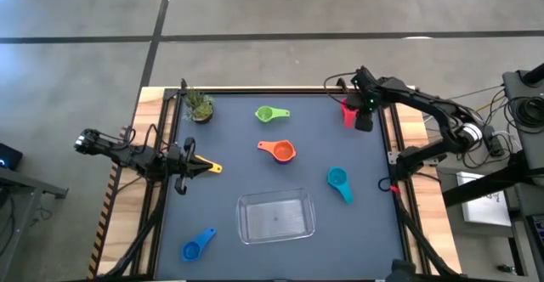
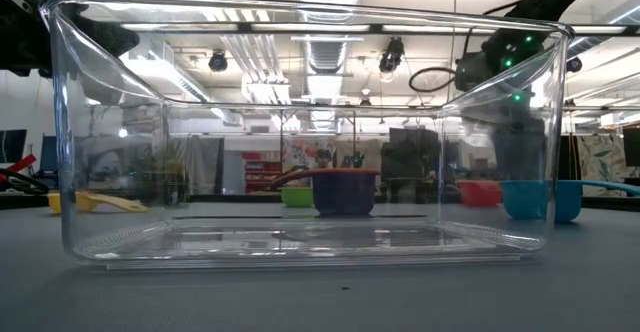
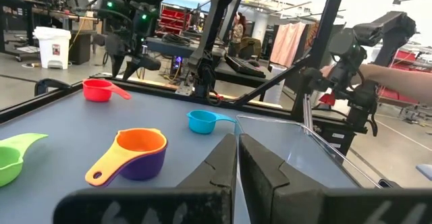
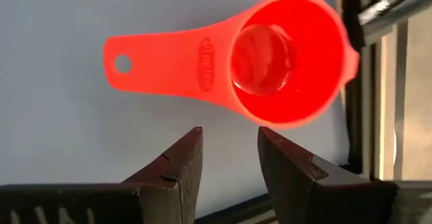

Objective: Nest measuring cups in basket
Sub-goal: Stack the red measuring cup on top of the orange measuring cup

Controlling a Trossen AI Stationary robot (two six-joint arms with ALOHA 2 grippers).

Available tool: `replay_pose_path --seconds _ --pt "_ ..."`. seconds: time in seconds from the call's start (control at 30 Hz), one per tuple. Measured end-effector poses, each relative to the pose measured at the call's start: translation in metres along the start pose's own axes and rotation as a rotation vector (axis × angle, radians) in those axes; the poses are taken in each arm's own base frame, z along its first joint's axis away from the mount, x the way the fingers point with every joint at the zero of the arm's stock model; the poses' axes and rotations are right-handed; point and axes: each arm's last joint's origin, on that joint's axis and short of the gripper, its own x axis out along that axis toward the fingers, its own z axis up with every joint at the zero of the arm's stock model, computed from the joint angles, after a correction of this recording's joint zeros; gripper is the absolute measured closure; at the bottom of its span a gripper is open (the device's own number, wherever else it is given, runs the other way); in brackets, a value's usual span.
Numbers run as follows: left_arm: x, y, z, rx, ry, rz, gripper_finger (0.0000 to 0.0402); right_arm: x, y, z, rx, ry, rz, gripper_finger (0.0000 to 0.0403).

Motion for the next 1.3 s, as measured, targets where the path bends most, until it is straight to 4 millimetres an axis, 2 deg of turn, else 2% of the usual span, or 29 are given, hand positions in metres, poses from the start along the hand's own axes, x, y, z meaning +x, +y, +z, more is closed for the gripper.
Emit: replay_pose_path --seconds 0.23,0.67,1.13,1.3 --pt "0.000 0.000 0.000 0.000 0.000 0.000 0.0402 0.020 0.004 -0.004 -0.129 0.034 -0.022 0.0271" --pt "0.000 0.000 0.000 0.000 0.000 0.000 0.0402 0.019 0.005 -0.001 -0.139 0.030 -0.064 0.0271" --pt "0.000 0.000 0.000 0.000 0.000 0.000 0.0402 0.014 0.033 0.037 -0.256 -0.108 -0.117 0.0271" --pt "0.000 0.000 0.000 0.000 0.000 0.000 0.0402 0.013 0.035 0.039 -0.259 -0.072 -0.166 0.0271"
